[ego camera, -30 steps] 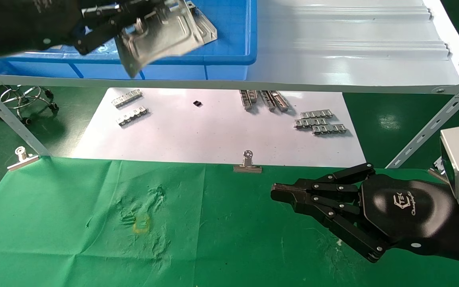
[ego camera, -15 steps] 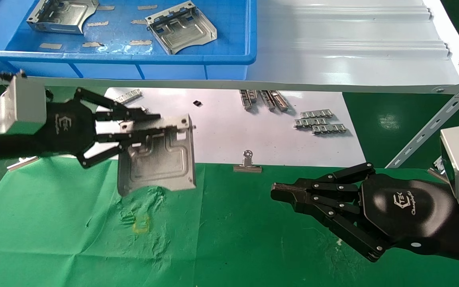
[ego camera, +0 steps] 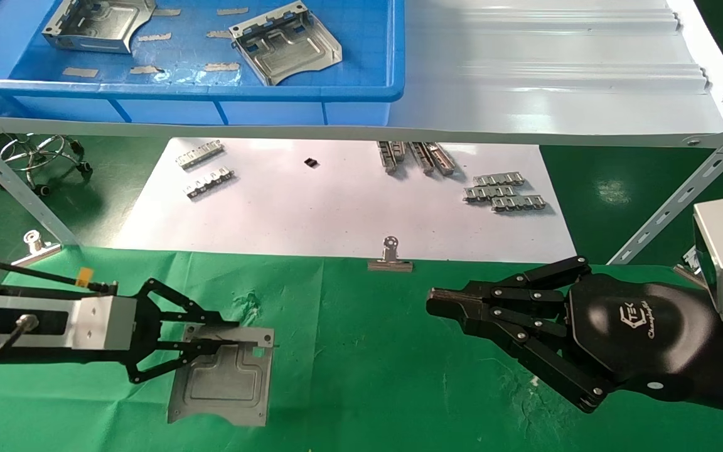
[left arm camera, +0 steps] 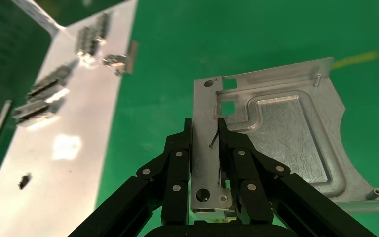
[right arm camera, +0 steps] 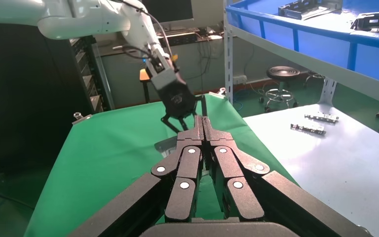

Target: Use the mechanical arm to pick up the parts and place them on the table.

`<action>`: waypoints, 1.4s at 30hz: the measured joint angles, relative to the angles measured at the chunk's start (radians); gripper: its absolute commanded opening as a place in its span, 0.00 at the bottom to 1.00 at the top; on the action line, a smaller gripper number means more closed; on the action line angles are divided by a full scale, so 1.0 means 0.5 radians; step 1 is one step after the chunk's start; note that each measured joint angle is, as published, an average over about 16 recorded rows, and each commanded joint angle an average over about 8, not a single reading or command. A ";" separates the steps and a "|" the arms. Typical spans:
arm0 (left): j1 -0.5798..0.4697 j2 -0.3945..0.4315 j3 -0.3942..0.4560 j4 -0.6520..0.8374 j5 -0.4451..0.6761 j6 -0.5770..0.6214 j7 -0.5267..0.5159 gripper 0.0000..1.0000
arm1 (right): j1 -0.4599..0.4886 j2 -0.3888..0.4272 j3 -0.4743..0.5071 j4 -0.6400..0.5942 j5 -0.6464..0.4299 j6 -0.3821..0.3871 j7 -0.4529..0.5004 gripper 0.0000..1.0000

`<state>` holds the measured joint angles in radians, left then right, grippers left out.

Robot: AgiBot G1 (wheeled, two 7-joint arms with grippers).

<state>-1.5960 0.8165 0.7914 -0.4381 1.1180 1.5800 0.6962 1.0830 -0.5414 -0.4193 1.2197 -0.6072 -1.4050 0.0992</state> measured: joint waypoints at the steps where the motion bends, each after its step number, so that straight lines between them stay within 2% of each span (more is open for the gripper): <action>1: 0.001 0.007 0.016 0.020 0.010 0.000 0.030 0.00 | 0.000 0.000 0.000 0.000 0.000 0.000 0.000 0.00; 10: -0.023 0.077 0.122 0.211 0.065 -0.014 0.260 0.00 | 0.000 0.000 0.000 0.000 0.000 0.000 0.000 0.00; 20: -0.063 0.155 0.164 0.452 0.094 -0.089 0.447 0.00 | 0.000 0.000 0.000 0.000 0.000 0.000 0.000 0.00; 21: -0.065 0.161 0.165 0.474 0.097 -0.097 0.463 0.05 | 0.000 0.000 0.000 0.000 0.000 0.000 0.000 0.00; 28: -0.076 0.201 0.171 0.603 0.111 -0.151 0.565 0.92 | 0.000 0.000 0.000 0.000 0.000 0.000 0.000 0.00; 29: -0.077 0.205 0.171 0.617 0.112 -0.156 0.577 0.99 | 0.000 0.000 0.000 0.000 0.000 0.000 0.000 0.00; 42: -0.137 0.222 0.153 0.746 0.086 -0.112 0.607 1.00 | 0.000 0.000 0.000 0.000 0.000 0.000 0.000 0.00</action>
<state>-1.6645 0.9274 0.8679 -0.0650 1.1611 1.5239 0.9994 1.0830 -0.5414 -0.4193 1.2197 -0.6072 -1.4050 0.0992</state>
